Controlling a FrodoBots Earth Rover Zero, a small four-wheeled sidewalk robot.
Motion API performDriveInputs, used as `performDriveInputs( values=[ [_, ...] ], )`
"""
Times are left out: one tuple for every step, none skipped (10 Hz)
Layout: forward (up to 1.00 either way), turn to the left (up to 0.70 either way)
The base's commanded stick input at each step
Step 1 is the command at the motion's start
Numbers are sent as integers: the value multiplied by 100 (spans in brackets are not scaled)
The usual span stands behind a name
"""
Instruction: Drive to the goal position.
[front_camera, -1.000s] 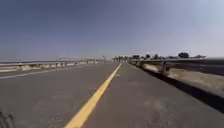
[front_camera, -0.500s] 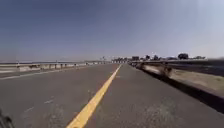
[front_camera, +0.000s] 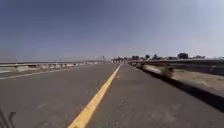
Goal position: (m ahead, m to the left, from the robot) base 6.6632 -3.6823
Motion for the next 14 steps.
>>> performDriveInputs(
  values=[
    [30,0],
    [30,0],
    [30,0],
    [30,0],
    [30,0],
    [30,0],
    [30,0],
    [30,0],
    [30,0],
    [30,0],
    [30,0],
    [30,0],
    [30,0],
    [30,0]
  ],
)
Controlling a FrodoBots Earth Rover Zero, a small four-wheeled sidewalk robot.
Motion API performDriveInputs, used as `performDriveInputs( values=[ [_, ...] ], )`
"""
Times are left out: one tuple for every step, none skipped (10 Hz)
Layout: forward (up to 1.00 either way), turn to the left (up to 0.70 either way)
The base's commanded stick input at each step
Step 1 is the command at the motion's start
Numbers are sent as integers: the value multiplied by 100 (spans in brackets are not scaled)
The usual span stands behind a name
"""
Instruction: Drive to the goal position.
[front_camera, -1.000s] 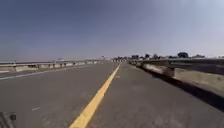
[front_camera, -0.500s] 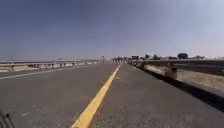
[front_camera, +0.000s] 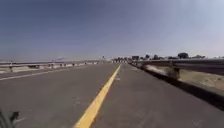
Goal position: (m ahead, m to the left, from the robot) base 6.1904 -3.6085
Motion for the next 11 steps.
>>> performDriveInputs(
  values=[
    [30,0],
    [30,0],
    [30,0],
    [30,0],
    [30,0],
    [30,0],
    [30,0],
    [30,0],
    [30,0],
    [30,0],
    [30,0]
  ],
)
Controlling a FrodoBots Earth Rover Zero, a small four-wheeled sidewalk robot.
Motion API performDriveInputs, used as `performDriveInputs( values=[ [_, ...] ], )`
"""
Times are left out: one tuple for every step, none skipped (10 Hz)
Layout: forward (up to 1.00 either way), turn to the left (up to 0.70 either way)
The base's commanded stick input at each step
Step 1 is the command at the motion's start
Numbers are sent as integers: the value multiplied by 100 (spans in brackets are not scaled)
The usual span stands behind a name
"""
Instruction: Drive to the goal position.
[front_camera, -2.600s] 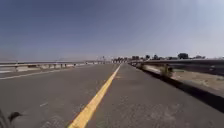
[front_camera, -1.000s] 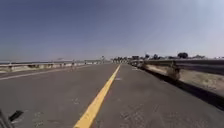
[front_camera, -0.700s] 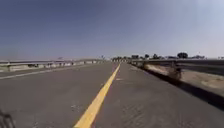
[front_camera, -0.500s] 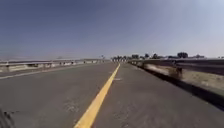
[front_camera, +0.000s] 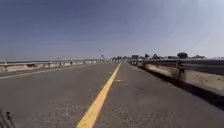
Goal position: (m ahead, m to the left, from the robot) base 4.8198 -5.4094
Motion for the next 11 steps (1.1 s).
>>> performDriveInputs(
  values=[
    [30,0],
    [30,0],
    [30,0],
    [30,0],
    [30,0],
    [30,0],
    [30,0],
    [30,0],
    [30,0],
    [30,0],
    [30,0]
  ],
)
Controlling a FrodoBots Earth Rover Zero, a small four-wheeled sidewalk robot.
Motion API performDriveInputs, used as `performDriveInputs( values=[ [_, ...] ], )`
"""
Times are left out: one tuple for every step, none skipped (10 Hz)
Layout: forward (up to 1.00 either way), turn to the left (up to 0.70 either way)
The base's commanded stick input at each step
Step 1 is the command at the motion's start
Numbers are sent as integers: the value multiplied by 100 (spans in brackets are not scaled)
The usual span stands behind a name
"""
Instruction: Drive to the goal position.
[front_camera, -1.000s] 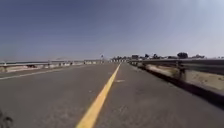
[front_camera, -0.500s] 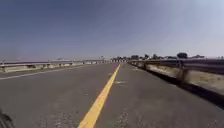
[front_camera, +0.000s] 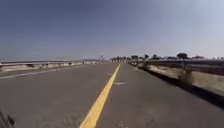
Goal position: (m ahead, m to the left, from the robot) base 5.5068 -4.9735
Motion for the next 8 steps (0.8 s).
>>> performDriveInputs(
  values=[
    [30,0],
    [30,0],
    [30,0],
    [30,0],
    [30,0],
    [30,0],
    [30,0],
    [30,0]
  ],
)
